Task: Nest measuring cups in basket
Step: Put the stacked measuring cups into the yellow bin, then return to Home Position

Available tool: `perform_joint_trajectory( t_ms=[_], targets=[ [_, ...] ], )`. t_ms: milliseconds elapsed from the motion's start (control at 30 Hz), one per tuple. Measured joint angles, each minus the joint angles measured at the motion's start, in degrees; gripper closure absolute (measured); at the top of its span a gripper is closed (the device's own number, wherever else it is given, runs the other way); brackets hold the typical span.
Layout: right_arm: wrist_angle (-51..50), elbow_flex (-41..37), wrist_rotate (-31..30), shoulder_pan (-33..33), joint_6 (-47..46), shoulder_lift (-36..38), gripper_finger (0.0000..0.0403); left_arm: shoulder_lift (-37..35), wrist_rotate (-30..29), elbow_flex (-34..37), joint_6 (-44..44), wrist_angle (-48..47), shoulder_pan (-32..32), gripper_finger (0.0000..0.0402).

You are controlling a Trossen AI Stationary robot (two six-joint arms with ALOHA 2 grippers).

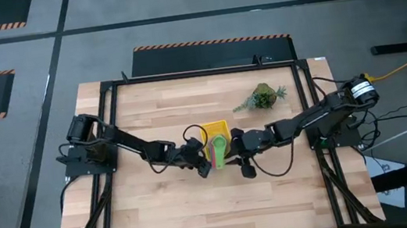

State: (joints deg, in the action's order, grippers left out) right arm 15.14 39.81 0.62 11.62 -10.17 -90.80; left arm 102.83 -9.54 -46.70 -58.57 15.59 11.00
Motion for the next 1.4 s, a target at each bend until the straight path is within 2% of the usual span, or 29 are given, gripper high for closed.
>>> perform_joint_trajectory(
  t_ms=[433, 567, 733, 933, 1133, 1400],
  targets=[
    [2.85, 0.04, 0.0, 0.0, 0.17, -0.38, 0.0295, 0.0, 1.06, -0.07, -1.28, 1.31, 0.0, 0.0241],
    [3.76, 0.04, 2.42, -0.04, 0.33, 0.36, 0.0295, -0.89, 2.13, -0.07, -1.26, 1.04, 0.02, 0.0241],
    [3.39, 0.04, 5.63, -0.04, 0.35, 3.63, 0.0295, -4.43, 3.25, -0.07, -1.09, -2.45, 0.0, 0.0241],
    [1.9, 0.09, 5.68, -0.04, 3.13, 9.81, 0.0295, -11.58, 3.5, 0.02, 0.0, -6.19, -0.09, 0.0241],
    [-2.92, 0.09, 5.63, -0.17, 4.82, 19.66, 0.0295, -21.42, 2.7, -0.09, 9.25, -4.74, -1.23, 0.0241],
    [-11.15, 0.09, 5.51, -0.17, 9.43, 35.54, 0.0295, -37.74, 2.6, -0.07, 28.4, -4.59, -3.42, 0.0241]
  ],
)
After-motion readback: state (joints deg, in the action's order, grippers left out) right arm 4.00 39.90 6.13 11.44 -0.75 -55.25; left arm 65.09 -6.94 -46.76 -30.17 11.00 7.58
